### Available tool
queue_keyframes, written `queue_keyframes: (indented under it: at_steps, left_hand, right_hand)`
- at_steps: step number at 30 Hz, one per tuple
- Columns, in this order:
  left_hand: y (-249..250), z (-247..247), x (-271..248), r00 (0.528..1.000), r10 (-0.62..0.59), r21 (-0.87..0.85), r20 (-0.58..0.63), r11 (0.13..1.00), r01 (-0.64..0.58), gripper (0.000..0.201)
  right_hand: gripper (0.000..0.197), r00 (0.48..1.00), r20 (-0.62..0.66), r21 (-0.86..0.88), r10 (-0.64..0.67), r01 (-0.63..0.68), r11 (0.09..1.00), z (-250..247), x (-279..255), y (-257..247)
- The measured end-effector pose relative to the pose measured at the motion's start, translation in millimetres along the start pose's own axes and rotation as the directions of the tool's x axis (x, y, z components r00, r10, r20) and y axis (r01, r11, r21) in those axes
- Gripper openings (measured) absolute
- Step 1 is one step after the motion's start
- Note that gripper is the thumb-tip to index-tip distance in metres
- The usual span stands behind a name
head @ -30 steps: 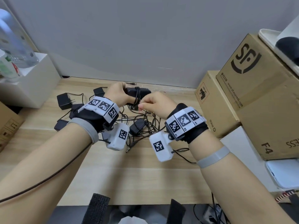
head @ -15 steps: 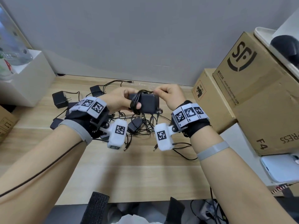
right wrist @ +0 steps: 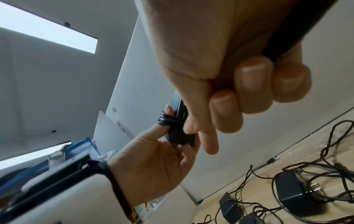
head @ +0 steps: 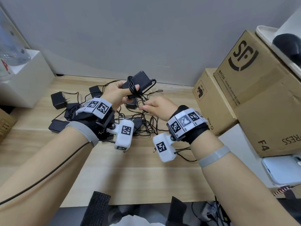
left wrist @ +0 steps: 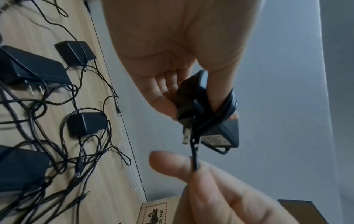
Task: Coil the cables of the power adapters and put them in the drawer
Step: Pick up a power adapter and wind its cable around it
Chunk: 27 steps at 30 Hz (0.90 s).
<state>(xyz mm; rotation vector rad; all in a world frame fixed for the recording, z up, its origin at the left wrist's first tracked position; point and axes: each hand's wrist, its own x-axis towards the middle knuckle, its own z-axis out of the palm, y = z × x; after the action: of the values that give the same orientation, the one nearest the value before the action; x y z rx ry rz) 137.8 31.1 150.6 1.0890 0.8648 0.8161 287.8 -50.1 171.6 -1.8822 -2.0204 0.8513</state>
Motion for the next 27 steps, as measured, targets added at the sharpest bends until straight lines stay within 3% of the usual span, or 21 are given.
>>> queue_keyframes:
  at_steps: [2,5,7,9,11,13,17,20,24,27]
  left_hand:
    - [-0.7,1.6,0.9,1.000,-0.002,0.009,-0.031,1.000,0.002,0.037]
    - [1.0,2.6,3.3,0.998,0.029,0.151,-0.062,0.988,-0.019,0.021]
    - [3.7,2.7,4.1,0.995,0.066,0.227,-0.079,0.973,-0.047,0.020]
    - [6.0,2.4,5.0,0.992,0.082,0.247,-0.096,0.967,-0.056,0.025]
    - [6.2,1.7,5.4,0.991,0.084,0.249,-0.106,0.967,-0.055,0.034]
    - [5.0,0.9,4.6,0.990,0.093,0.261,-0.107,0.963,-0.062,0.040]
    - [5.2,3.0,0.2,0.992,0.105,0.298,-0.067,0.951,-0.080,0.036]
    - [5.7,3.3,-0.1,0.994,0.087,0.305,-0.072,0.950,-0.061,0.034]
    - [5.3,1.8,-1.2,0.994,0.067,0.286,-0.085,0.957,-0.040,0.038]
    - [4.3,2.3,-1.7,0.993,0.047,0.232,-0.105,0.972,-0.022,0.045]
  right_hand:
    - [0.038,1.000,0.024,-0.062,-0.002,0.004,0.998,-0.4,1.1,-1.6]
    - [0.040,1.000,0.014,-0.097,-0.017,0.018,0.995,-2.4,-0.1,-5.9]
    - [0.027,0.998,-0.058,-0.047,-0.021,0.018,0.999,-2.5,-1.8,-5.7]
    - [0.009,0.987,-0.157,0.165,0.013,0.013,0.986,0.5,-2.7,-4.4]
    - [0.016,0.977,-0.213,0.392,0.013,0.073,0.917,0.9,-5.0,-7.4]
    - [0.022,0.977,-0.211,0.507,-0.029,0.134,0.851,-2.5,-7.2,-10.3]
    - [0.013,0.982,-0.177,0.658,-0.072,0.172,0.733,-10.1,-9.6,-14.2]
    - [0.021,0.978,-0.188,0.679,-0.094,0.198,0.707,-8.8,-7.3,-9.1]
    - [0.010,0.943,-0.331,0.613,-0.037,0.245,0.751,-5.7,1.0,-6.9]
    - [0.013,0.933,-0.359,0.588,0.009,0.218,0.779,-5.2,6.6,-9.4]
